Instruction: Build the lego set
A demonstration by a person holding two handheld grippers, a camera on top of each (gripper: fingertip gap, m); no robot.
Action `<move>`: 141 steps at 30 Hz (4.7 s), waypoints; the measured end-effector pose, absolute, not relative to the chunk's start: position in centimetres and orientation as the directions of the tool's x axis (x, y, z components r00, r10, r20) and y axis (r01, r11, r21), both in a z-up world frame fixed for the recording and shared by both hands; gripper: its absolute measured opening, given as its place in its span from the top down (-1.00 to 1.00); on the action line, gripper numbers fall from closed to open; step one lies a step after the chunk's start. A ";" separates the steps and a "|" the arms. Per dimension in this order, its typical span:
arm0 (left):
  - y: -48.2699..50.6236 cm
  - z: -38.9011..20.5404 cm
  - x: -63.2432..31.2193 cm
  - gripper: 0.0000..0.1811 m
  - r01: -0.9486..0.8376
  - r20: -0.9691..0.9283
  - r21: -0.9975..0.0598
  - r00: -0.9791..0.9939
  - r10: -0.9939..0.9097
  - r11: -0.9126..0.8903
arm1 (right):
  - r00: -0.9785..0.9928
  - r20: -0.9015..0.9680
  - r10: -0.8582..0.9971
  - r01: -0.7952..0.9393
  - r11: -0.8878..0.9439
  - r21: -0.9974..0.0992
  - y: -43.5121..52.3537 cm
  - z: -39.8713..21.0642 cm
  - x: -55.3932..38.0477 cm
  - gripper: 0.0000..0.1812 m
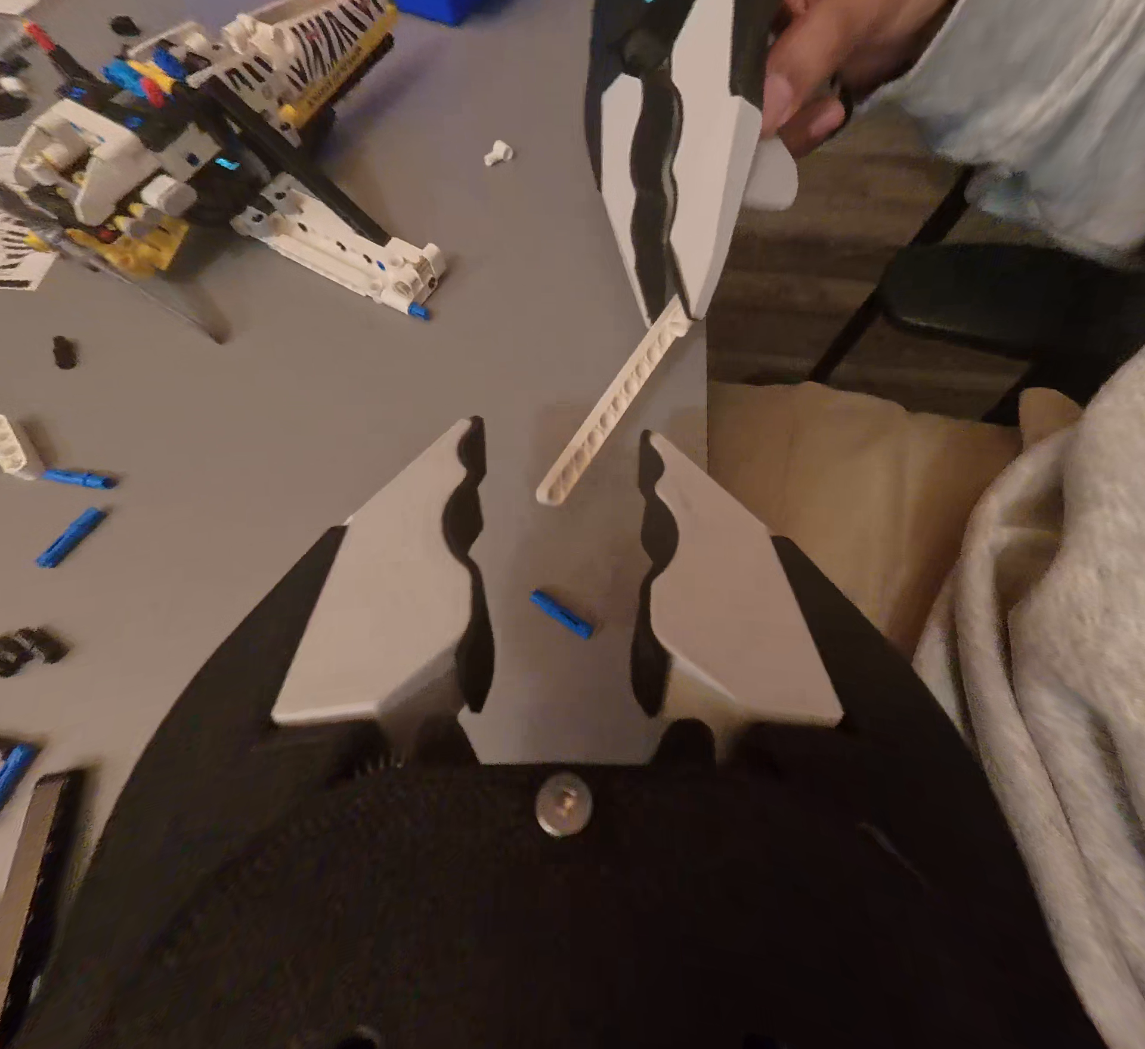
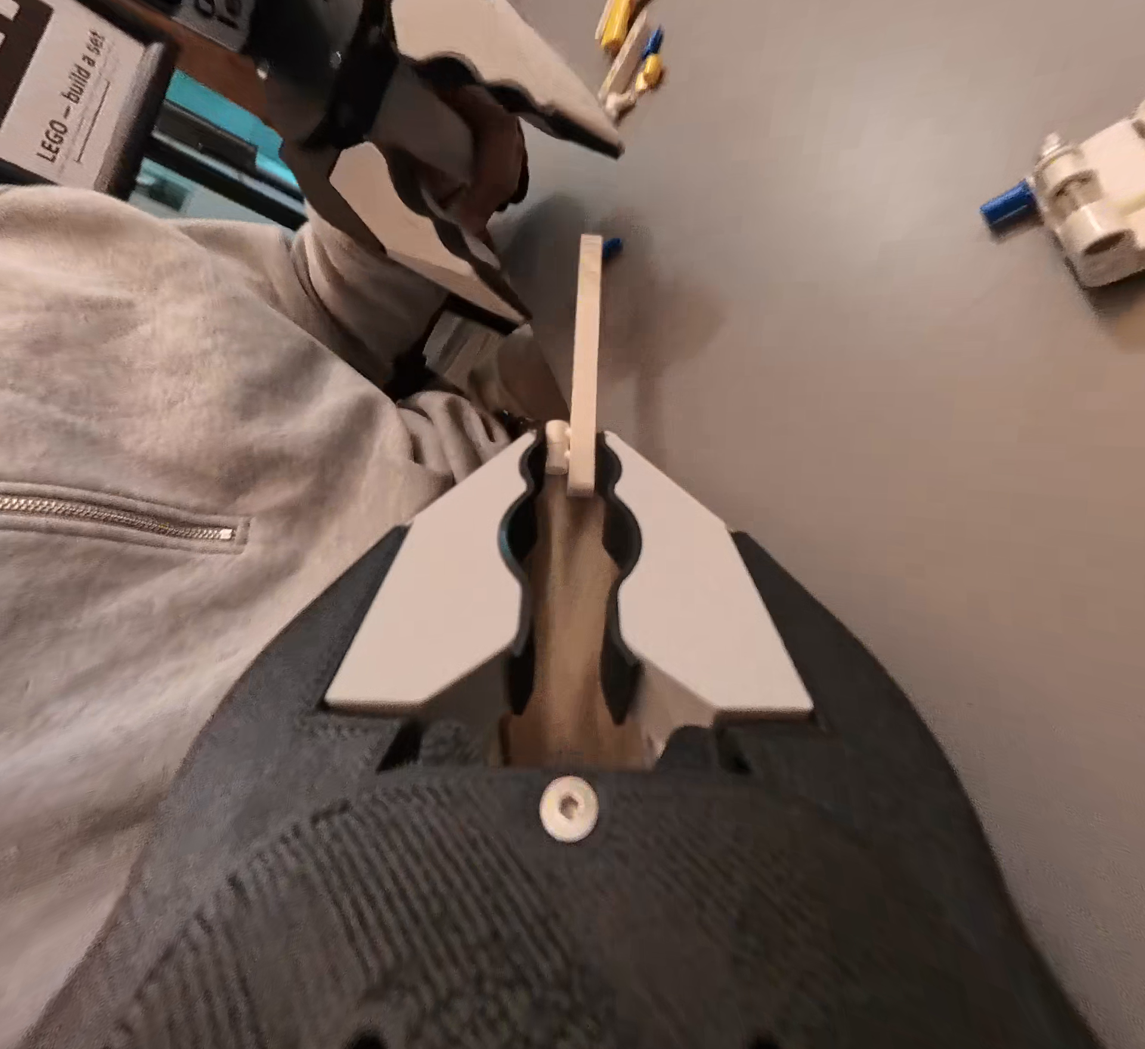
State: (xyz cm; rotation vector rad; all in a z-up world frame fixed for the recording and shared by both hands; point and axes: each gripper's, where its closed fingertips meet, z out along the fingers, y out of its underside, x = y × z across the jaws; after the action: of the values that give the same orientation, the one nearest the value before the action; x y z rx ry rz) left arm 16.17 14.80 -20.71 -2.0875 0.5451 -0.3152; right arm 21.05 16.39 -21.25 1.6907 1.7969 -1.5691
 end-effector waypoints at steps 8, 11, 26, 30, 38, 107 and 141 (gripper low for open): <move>15.1 -24.5 16.3 0.79 -0.276 0.133 -0.673 0.867 -0.480 -0.686 | -0.264 -0.818 0.511 0.847 -0.282 -0.450 17.8 -21.6 19.5 0.84; 15.3 -24.7 15.9 0.88 -0.237 0.183 -0.676 0.863 -0.471 -0.698 | -0.225 -0.788 0.573 0.852 -0.276 -0.445 18.5 -22.6 19.2 0.84; 15.1 -22.7 14.7 0.69 0.027 0.452 -0.704 0.788 -0.418 -0.710 | -0.157 -0.506 0.848 0.383 -0.419 -0.823 24.7 -16.3 16.6 0.49; 14.2 -22.0 13.8 0.70 0.027 0.379 -0.739 0.843 -0.381 -0.673 | 0.060 -0.275 0.960 0.204 -0.282 -0.938 27.2 -14.4 17.5 0.41; 13.1 -21.9 13.9 0.70 0.090 0.364 -0.781 0.869 -0.334 -0.618 | 0.389 0.215 0.896 0.295 0.100 -0.950 32.4 -12.2 21.4 0.58; 17.9 -11.7 10.0 0.97 0.668 0.854 -0.429 0.082 -0.513 -0.608 | -0.042 0.377 0.925 0.235 0.376 -0.896 17.5 -11.9 8.8 0.91; 15.5 -10.6 8.3 0.97 0.699 0.818 -0.279 -0.187 -0.544 -0.659 | -0.257 0.225 0.940 0.247 0.289 -0.925 14.7 -10.8 7.4 0.93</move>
State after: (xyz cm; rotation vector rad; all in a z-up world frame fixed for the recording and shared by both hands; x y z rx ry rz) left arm 8.32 15.49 -10.65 -1.2416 -0.1981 -1.9333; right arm 7.38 14.67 -10.80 1.9383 3.0241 -1.8087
